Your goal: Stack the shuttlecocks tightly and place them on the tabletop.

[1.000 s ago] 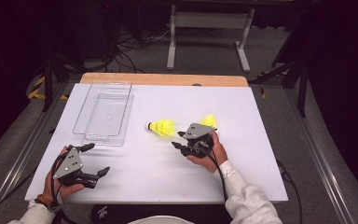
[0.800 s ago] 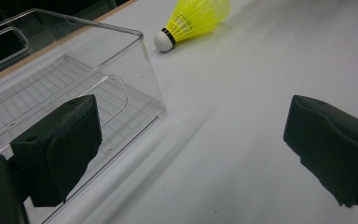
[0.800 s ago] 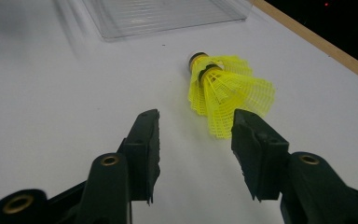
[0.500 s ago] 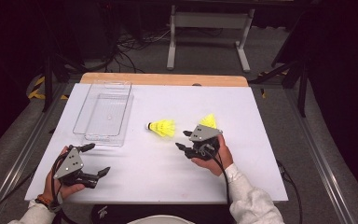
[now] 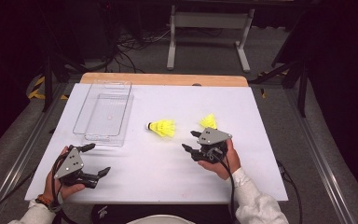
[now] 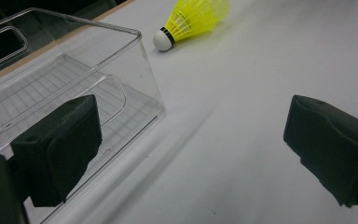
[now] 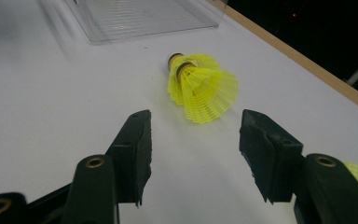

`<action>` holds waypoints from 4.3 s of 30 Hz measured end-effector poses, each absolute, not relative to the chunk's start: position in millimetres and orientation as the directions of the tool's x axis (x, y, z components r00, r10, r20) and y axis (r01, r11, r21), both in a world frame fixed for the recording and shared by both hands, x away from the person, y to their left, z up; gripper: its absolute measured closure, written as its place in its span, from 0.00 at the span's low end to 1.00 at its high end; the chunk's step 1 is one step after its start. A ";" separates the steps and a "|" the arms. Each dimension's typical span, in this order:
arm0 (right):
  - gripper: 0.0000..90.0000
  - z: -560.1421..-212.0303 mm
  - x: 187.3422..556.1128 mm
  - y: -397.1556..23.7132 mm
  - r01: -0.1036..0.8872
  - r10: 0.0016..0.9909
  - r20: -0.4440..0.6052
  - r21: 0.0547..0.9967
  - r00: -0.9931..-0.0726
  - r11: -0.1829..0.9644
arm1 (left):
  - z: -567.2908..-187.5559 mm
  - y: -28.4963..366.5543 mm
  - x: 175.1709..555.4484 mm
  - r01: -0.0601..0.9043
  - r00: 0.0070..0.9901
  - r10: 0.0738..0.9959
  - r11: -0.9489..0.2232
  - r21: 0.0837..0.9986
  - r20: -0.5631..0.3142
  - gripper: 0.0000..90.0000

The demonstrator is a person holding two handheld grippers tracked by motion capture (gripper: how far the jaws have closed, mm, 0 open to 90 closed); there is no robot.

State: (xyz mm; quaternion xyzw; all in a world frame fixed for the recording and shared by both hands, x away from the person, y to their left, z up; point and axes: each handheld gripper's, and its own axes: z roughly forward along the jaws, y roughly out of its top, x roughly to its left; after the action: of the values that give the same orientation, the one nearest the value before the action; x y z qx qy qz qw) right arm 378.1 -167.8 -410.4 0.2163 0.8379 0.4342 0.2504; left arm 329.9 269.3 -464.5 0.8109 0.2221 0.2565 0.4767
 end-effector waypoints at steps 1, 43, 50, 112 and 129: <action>0.49 -410.2 377.4 -169.7 0.145 0.583 -0.232 0.837 -0.778 0.527 | -464.4 269.4 329.9 0.117 0.769 0.605 -0.450 0.885 0.205 0.06; 0.16 -425.0 380.8 -216.7 0.234 0.715 -0.257 0.827 -0.651 0.510 | -465.4 268.4 330.6 0.119 0.774 0.599 -0.456 0.882 0.205 0.06; 0.16 -427.1 387.2 -226.2 0.260 0.732 -0.238 0.828 -0.639 0.497 | -465.3 268.3 330.6 0.118 0.774 0.598 -0.458 0.881 0.207 0.06; 0.72 -459.2 446.6 -236.1 0.458 0.791 -0.148 0.745 -0.594 0.484 | -466.4 267.4 332.3 0.124 0.771 0.600 -0.469 0.874 0.213 0.06; 0.72 -449.1 435.9 -234.7 0.427 0.790 -0.136 0.780 -0.598 0.457 | -466.2 267.2 331.7 0.123 0.769 0.602 -0.467 0.876 0.214 0.06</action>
State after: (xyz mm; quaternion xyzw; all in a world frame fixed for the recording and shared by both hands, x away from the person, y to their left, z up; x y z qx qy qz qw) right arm 435.9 -234.7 -449.1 0.3725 0.8165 0.3640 0.2493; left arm 331.7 267.2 -466.2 0.8170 0.2218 0.2573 0.4660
